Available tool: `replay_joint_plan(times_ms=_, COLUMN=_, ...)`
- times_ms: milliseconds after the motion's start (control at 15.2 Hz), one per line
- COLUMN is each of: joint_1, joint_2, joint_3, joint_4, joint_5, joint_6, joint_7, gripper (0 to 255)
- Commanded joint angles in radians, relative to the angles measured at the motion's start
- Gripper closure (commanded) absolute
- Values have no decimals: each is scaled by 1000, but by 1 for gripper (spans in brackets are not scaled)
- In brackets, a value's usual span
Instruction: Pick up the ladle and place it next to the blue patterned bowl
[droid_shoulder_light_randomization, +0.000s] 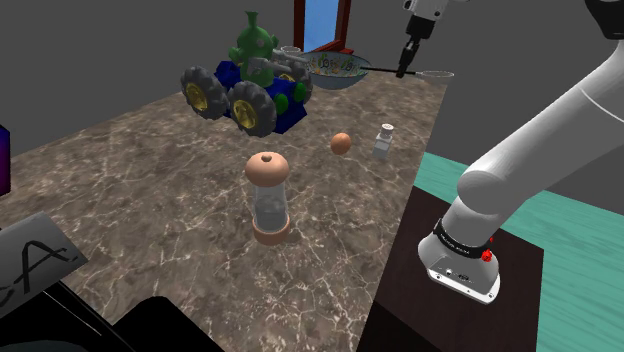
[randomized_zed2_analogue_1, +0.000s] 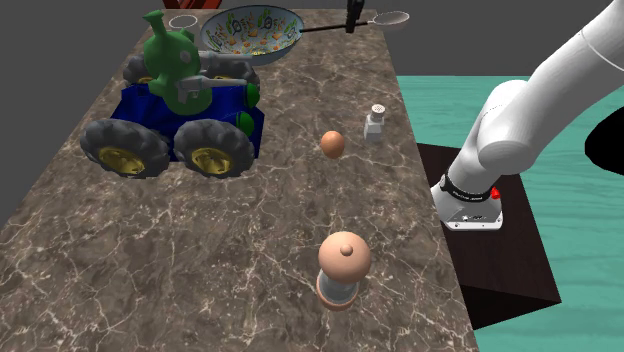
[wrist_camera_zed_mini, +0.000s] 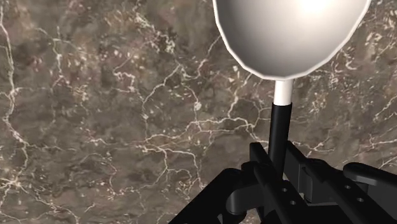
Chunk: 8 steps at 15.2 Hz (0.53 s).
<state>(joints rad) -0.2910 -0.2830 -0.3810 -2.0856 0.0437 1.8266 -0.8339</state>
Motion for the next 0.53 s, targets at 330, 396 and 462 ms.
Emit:
replay_joint_plan(times_ms=330, joint_1=-2, joint_2=11, joint_3=-7, joint_4=-83, joint_5=4, joint_6=93, joint_7=-15, gripper=255)
replay_joint_plan(times_ms=396, joint_1=-2, joint_2=14, joint_3=-8, joint_4=-94, joint_5=5, joint_6=107, joint_7=-17, gripper=255)
replay_joint_plan(times_ms=462, joint_1=-2, joint_2=16, joint_3=-9, joint_4=-105, joint_5=6, joint_6=120, joint_7=-20, gripper=255)
